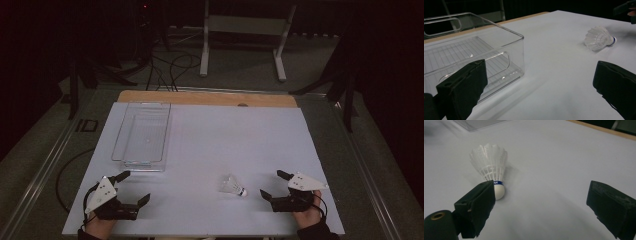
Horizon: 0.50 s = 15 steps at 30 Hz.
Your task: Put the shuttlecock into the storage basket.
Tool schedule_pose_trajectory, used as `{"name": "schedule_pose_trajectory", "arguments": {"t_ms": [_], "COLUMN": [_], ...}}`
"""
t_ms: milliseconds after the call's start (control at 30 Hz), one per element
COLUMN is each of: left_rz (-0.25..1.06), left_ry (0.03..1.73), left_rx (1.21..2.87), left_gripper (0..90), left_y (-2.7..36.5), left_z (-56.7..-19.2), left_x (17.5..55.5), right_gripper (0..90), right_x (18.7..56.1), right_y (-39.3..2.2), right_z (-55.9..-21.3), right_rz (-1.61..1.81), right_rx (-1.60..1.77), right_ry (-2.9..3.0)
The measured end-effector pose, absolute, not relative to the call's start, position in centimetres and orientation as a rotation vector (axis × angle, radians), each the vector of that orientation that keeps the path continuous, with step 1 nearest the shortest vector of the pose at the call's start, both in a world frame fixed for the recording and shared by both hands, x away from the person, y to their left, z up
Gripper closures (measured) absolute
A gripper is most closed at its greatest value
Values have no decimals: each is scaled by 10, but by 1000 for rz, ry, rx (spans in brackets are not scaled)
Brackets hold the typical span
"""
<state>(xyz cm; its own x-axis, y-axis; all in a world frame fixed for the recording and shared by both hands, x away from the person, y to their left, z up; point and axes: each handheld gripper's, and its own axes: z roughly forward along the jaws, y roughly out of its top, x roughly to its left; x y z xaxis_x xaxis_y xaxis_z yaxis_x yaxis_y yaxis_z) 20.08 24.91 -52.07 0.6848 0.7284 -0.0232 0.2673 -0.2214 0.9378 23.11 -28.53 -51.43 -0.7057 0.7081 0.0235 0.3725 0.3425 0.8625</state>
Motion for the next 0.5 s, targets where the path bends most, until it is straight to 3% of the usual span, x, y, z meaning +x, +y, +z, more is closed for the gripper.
{"name": "schedule_pose_trajectory", "arguments": {"t_ms": [500], "left_rz": [509], "left_ry": [796], "left_rx": [1795], "left_gripper": [2], "left_y": [249], "left_z": [-522], "left_x": [201], "right_gripper": [84], "right_x": [229], "right_y": [-290], "right_z": [-507], "right_rz": [1344], "right_rx": [931], "right_ry": [2202]}}
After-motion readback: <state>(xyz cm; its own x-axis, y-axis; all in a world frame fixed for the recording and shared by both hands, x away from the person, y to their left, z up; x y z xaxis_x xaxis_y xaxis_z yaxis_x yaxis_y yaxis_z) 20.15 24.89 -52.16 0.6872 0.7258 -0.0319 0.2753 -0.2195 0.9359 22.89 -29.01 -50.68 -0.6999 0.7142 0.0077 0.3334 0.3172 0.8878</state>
